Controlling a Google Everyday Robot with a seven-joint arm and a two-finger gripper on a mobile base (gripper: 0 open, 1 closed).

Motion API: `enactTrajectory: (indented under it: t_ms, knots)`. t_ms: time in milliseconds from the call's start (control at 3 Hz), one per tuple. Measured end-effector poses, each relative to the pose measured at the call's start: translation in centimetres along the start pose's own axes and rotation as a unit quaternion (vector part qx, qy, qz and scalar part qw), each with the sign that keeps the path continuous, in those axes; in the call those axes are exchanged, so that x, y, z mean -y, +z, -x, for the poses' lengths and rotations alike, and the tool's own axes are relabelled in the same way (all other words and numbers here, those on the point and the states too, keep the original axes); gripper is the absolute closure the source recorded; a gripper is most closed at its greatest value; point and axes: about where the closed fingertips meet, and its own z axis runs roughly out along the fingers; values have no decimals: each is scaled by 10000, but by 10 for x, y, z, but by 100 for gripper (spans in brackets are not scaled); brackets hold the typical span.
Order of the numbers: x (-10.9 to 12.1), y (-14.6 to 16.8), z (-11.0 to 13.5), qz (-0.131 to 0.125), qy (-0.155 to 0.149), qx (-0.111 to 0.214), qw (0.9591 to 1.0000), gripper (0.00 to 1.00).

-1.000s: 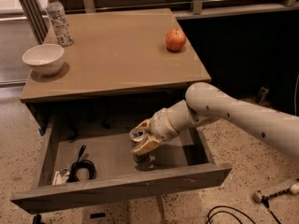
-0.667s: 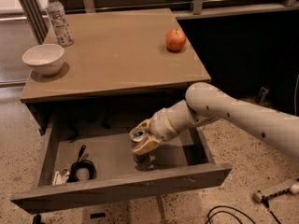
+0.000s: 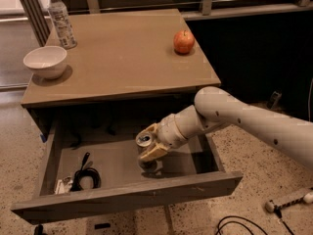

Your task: Place redbull can into top drawer

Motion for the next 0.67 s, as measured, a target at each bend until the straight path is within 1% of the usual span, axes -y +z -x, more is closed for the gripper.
enactTrajectory:
  t_ms: [333,667]
  knots:
    - [0,0,0,1,0,0,10000,0]
    - [0,0,0,1,0,0,10000,0]
